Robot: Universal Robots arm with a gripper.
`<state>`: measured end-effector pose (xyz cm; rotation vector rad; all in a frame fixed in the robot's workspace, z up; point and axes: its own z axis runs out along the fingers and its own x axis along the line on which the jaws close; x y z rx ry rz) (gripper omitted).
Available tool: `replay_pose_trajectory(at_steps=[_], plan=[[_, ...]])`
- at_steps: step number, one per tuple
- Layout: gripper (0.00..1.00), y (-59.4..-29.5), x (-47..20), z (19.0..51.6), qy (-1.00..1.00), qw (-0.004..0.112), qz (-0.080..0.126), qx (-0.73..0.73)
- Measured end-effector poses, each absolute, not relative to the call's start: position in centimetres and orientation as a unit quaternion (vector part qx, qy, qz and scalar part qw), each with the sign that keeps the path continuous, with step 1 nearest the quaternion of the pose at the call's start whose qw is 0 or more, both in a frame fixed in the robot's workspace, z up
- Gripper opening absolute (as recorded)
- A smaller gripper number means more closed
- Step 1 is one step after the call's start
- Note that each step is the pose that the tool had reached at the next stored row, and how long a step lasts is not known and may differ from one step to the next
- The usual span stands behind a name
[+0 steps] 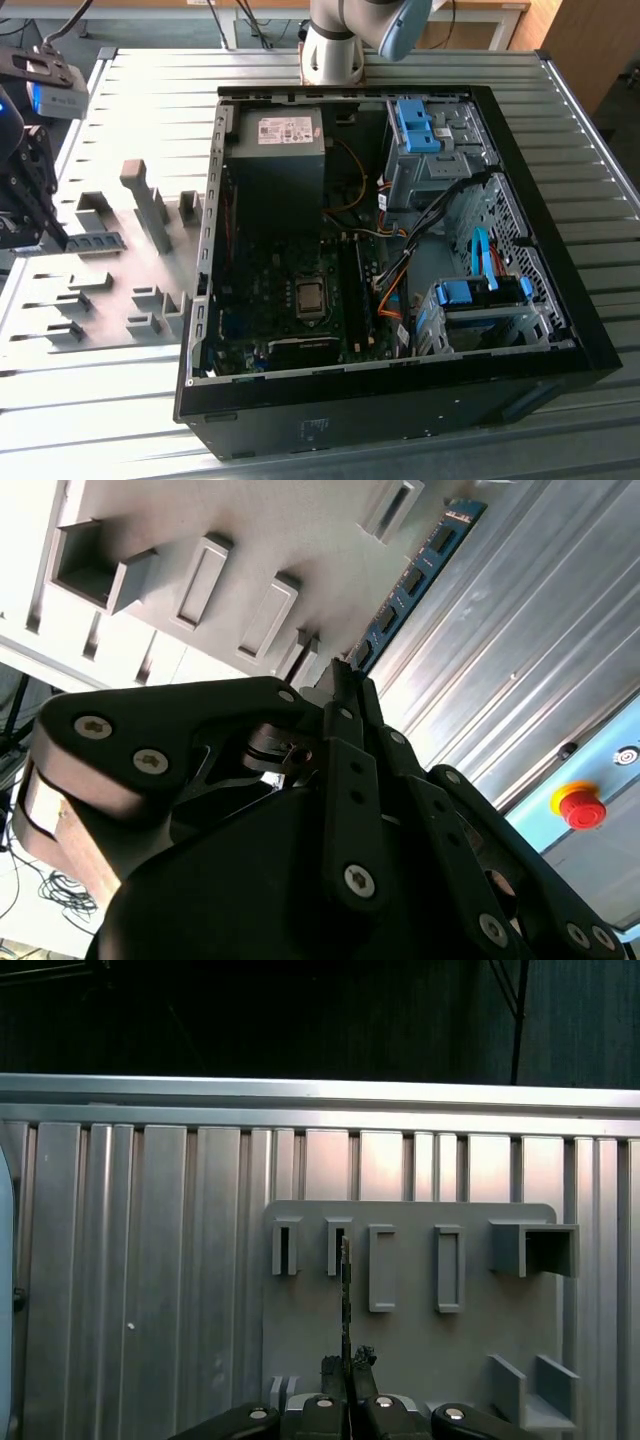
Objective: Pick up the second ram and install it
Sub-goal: 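Pick up the second ram and move it above second insertion slot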
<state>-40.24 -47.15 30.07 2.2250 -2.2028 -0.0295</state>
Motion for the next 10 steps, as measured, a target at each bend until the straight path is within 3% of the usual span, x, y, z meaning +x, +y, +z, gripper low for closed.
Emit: replay_pose_trajectory(at_steps=[10], plan=[[0.14,-47.13,-40.24,30.57,-0.704,0.006,-0.009,0.71]])
